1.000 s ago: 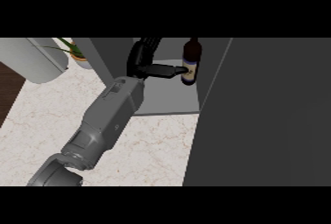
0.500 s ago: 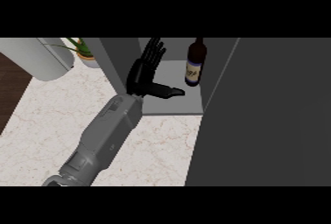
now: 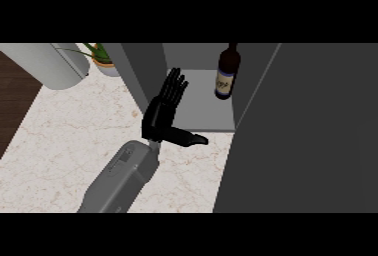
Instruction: Pick up the wine, place it into the cabinet and close the cabinet
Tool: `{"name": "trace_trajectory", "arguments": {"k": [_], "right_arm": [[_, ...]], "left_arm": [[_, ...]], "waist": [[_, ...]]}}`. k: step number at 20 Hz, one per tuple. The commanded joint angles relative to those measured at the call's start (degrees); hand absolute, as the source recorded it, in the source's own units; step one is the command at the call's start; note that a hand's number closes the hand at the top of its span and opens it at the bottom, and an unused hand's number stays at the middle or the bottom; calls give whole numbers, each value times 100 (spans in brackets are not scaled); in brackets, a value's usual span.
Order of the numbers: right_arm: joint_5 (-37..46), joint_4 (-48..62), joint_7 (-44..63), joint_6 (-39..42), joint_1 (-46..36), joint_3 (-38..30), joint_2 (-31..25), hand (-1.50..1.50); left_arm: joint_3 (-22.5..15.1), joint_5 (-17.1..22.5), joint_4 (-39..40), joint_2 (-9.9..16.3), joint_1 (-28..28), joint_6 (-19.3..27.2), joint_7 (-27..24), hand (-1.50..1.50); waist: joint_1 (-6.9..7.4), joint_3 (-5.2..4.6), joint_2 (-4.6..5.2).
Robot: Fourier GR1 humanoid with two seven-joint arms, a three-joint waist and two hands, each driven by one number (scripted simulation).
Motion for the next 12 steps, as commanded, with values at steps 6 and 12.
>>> {"name": "trace_trajectory", "arguments": {"k": [6,12], "right_arm": [[-283,-1329,290,170,598,-263,-405,-150],[-284,-1300,579,405,242,-148,-584,-150]], "left_arm": [[-382,60,-2075,404,1752,126,470,-150],[-447,237,-3051,764,2738,-161,486,-150]], "waist": [[-63,4,36],[0,-3,51]]}}
